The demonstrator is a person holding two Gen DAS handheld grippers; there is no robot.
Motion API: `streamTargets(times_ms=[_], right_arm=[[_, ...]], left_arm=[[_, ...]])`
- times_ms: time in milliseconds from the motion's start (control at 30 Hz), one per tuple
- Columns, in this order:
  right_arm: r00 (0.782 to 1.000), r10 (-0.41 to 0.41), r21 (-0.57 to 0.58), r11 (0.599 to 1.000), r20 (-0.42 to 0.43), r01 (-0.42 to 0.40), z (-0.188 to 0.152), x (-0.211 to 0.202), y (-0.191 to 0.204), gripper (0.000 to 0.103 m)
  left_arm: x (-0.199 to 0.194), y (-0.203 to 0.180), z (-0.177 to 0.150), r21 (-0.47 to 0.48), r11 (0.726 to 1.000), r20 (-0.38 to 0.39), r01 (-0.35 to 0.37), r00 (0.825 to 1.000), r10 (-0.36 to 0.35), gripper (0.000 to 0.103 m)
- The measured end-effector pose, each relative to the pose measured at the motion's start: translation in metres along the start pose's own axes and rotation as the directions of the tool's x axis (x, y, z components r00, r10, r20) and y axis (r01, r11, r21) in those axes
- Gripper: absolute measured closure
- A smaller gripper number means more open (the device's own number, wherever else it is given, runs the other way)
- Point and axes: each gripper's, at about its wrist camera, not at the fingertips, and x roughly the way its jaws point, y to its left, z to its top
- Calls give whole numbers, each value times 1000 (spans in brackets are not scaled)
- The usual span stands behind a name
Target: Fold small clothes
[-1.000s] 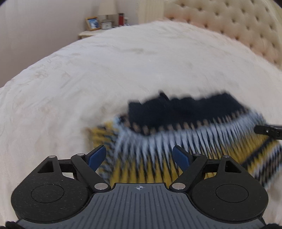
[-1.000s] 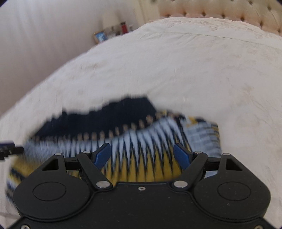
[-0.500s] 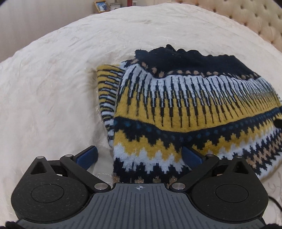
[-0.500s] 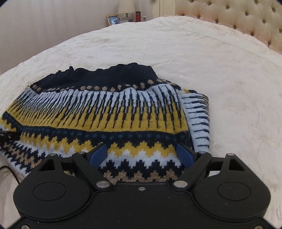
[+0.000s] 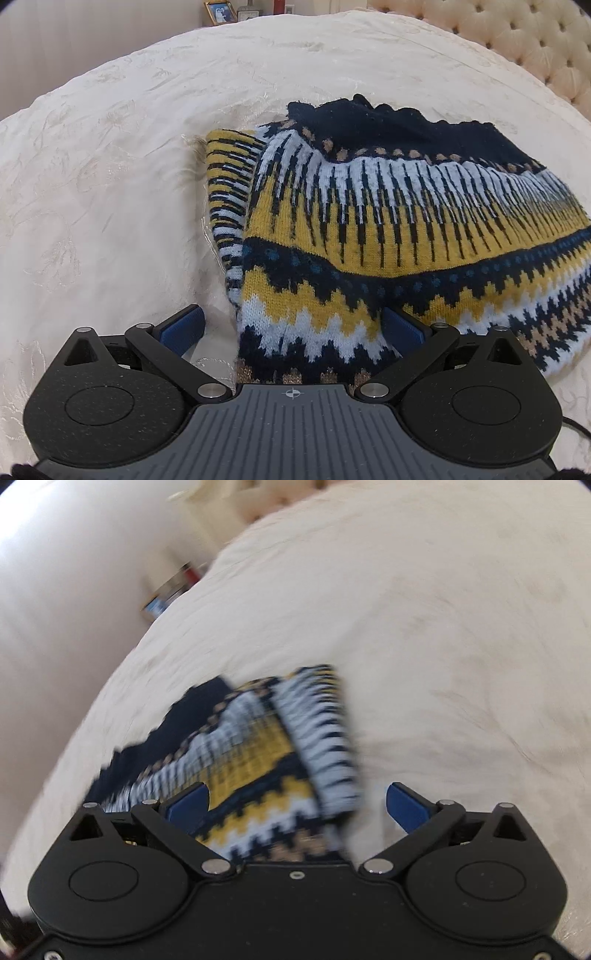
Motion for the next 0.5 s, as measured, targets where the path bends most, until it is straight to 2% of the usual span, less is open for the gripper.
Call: streamTargets(times_ms=[67, 233, 367, 500], right_arm=[[999, 41, 56, 998, -11, -40, 1, 6, -12, 0], [989, 148, 76, 986, 1, -148, 7, 20, -17, 0], [955, 293, 139, 948, -39, -286, 3, 36, -18, 0], [965, 259, 64, 965, -38, -256, -3, 37, -8, 0]], left_arm=[[-1, -1, -1, 0, 1000, 6, -6, 1000, 6, 0], [-2, -2, -3, -3, 1000, 6, -11, 1000, 11, 0], [-2, -2, -1, -4, 1000, -5, -12, 1000, 12, 0], [-1, -2, 1, -10, 1000, -10, -13, 1000, 13, 0]])
